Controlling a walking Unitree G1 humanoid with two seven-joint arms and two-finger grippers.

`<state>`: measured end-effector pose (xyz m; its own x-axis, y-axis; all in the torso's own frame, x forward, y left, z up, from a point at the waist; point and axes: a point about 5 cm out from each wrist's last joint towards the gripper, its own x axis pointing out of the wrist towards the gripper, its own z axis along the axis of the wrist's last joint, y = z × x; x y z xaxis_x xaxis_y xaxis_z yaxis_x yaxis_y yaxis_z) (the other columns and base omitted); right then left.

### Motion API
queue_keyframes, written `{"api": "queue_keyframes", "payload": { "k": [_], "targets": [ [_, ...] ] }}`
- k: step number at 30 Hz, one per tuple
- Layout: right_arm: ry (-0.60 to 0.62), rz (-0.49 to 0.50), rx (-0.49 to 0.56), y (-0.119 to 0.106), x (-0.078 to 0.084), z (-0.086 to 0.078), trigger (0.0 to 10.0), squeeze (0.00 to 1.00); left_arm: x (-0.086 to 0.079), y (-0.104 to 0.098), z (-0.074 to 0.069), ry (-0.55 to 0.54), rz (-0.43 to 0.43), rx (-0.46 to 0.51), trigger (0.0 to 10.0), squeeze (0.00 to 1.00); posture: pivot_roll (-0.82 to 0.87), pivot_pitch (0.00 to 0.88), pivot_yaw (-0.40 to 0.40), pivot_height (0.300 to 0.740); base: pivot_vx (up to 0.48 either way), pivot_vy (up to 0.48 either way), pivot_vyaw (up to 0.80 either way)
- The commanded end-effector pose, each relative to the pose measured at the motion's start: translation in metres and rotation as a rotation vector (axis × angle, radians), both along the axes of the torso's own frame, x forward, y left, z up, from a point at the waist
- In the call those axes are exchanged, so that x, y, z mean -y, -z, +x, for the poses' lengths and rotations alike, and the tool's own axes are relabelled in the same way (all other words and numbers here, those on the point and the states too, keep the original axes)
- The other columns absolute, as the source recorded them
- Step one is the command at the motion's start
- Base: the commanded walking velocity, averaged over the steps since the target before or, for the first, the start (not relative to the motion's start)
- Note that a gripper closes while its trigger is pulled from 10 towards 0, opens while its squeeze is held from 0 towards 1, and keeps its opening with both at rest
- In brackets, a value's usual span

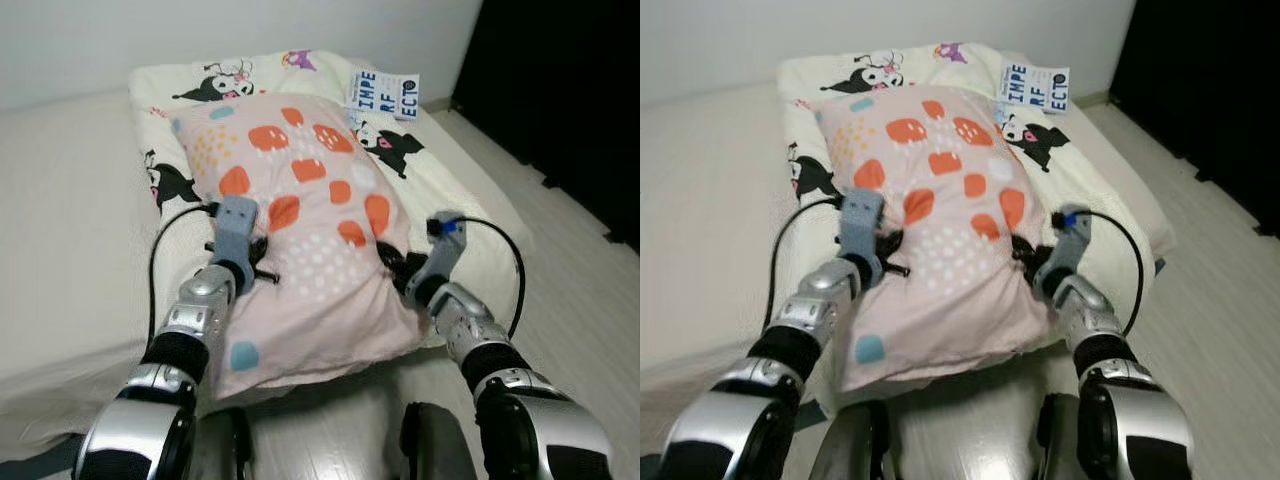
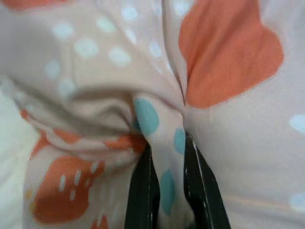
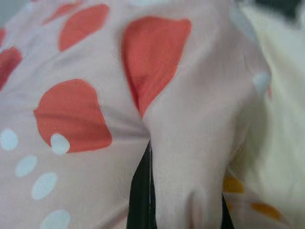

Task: Clean up the room

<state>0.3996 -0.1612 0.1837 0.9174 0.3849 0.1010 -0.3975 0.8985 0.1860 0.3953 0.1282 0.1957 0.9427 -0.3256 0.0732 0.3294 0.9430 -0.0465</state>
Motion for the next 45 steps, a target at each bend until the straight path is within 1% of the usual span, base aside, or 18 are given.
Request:
{"api": "queue_keyframes", "payload": {
  "k": [1, 4, 7, 10, 17, 18, 19, 20, 21, 22, 23, 26, 27, 28, 29, 34, 38, 45],
  "targets": [
    [-0.045, -0.048, 0.127, -0.018, -0.017, 0.0, 0.0, 0.0, 0.008, -0.007, -0.01, 0.062, -0.089, 0.044, 0.0, 0.0, 0.03, 0.263, 0.025, 0.553, 0.0, 0.0, 0.0],
    [-0.044, -0.06, 0.21, -0.029, -0.022, -0.004, 0.0, 0.0, 0.006, -0.014, -0.021, 0.07, -0.142, 0.102, 0.0, 0.0, 0.02, 0.249, 0.018, 0.553, 0.0, 0.0, 0.0],
    [-0.029, -0.082, 0.322, -0.039, -0.029, -0.017, 0.0, 0.0, 0.009, -0.021, -0.041, 0.059, -0.195, 0.179, 0.0, 0.0, 0.01, 0.224, 0.003, 0.553, 0.0, 0.0, 0.0],
    [-0.025, -0.09, 0.375, -0.044, -0.034, -0.026, 0.0, 0.0, 0.011, -0.026, -0.05, 0.043, -0.226, 0.217, 0.0, 0.0, 0.01, 0.212, 0.003, 0.553, 0.0, 0.0, 0.0],
    [-0.016, -0.095, 0.414, -0.047, -0.037, -0.034, 0.0, 0.0, 0.011, -0.027, -0.057, 0.028, -0.24, 0.225, 0.0, 0.0, 0.01, 0.201, 0.004, 0.553, 0.0, 0.0, 0.0],
    [0.004, -0.087, 0.435, -0.048, -0.038, -0.04, 0.0, 0.0, 0.013, -0.025, -0.061, 0.019, -0.248, 0.215, 1.5, 0.0, 0.0, 0.192, 0.007, 0.553, 0.0, 0.0, 0.0],
    [0.004, -0.087, 0.435, -0.048, -0.038, -0.04, 0.0, 0.0, 0.013, -0.025, -0.061, 0.019, -0.248, 0.215, 1.5, 0.0, 0.0, 0.192, 0.007, 0.553, 0.0, 0.0, 0.0],
    [0.018, -0.077, 0.45, -0.048, -0.039, -0.045, 0.0, 0.0, 0.015, -0.022, -0.066, 0.018, -0.234, 0.212, 2.7, 0.0, 0.0, 0.187, 0.008, 0.553, 0.0, 0.0, 0.0],
    [0.034, -0.072, 0.448, -0.045, -0.038, -0.05, 0.0, 0.0, 0.018, -0.02, -0.07, 0.016, -0.228, 0.208, 5.5, 0.0, -0.01, 0.184, 0.009, 0.553, 0.0, 0.0, 0.0],
    [0.034, -0.072, 0.448, -0.045, -0.038, -0.05, 0.0, 0.0, 0.018, -0.02, -0.07, 0.016, -0.228, 0.208, 5.5, 0.0, -0.01, 0.184, 0.009, 0.553, 0.0, 0.0, 0.0],
    [0.051, -0.077, 0.424, -0.038, -0.037, -0.054, 0.0, 0.0, 0.021, -0.018, -0.074, 0.008, -0.211, 0.196, 10.0, 0.0, 0.0, 0.184, 0.01, 0.553, 0.0, 0.0, 0.0],
    [0.061, -0.083, 0.404, -0.034, -0.036, -0.057, 0.0, 0.0, 0.022, -0.017, -0.077, 0.0, -0.198, 0.188, 10.0, 0.0, 0.0, 0.184, 0.01, 0.553, 0.0, 0.0, 0.0],
    [0.106, -0.115, 0.379, -0.027, -0.032, -0.059, 3.4, 0.0, 0.023, -0.013, -0.079, -0.024, -0.178, 0.169, 10.0, 0.0, 0.0, 0.182, 0.012, 0.553, 0.0, 0.0, 0.0],
    [0.106, -0.115, 0.379, -0.027, -0.032, -0.059, 3.4, 0.0, 0.023, -0.013, -0.079, -0.024, -0.178, 0.169, 10.0, 0.0, 0.0, 0.182, 0.012, 0.553, 0.0, 0.0, 0.0],
    [0.15, -0.137, 0.349, -0.021, -0.029, -0.06, 10.0, 0.0, 0.021, -0.009, -0.08, -0.065, -0.148, 0.153, 10.0, 0.0, 0.0, 0.178, 0.011, 0.553, 0.0, 0.0, 0.0],
    [0.236, -0.194, 0.315, -0.009, -0.021, -0.066, 10.0, 0.0, 0.011, -0.003, -0.082, -0.172, -0.146, 0.135, 10.0, 0.0, 0.0, 0.166, 0.011, 0.553, 0.0, 0.0, 0.0],
    [0.244, -0.199, 0.309, -0.007, -0.02, -0.068, 10.0, 0.0, 0.01, -0.002, -0.084, -0.19, -0.139, 0.14, 10.0, 0.0, 0.0, 0.162, 0.01, 0.553, 0.0, 0.0, 0.0],
    [0.246, -0.217, 0.249, 0.006, -0.02, -0.074, 10.0, 0.0, 0.009, 0.017, -0.085, -0.262, -0.044, 0.05, 10.0, 0.0, 0.0, 0.161, 0.01, 0.553, 0.0, 0.0, 0.0]
  ]
}}
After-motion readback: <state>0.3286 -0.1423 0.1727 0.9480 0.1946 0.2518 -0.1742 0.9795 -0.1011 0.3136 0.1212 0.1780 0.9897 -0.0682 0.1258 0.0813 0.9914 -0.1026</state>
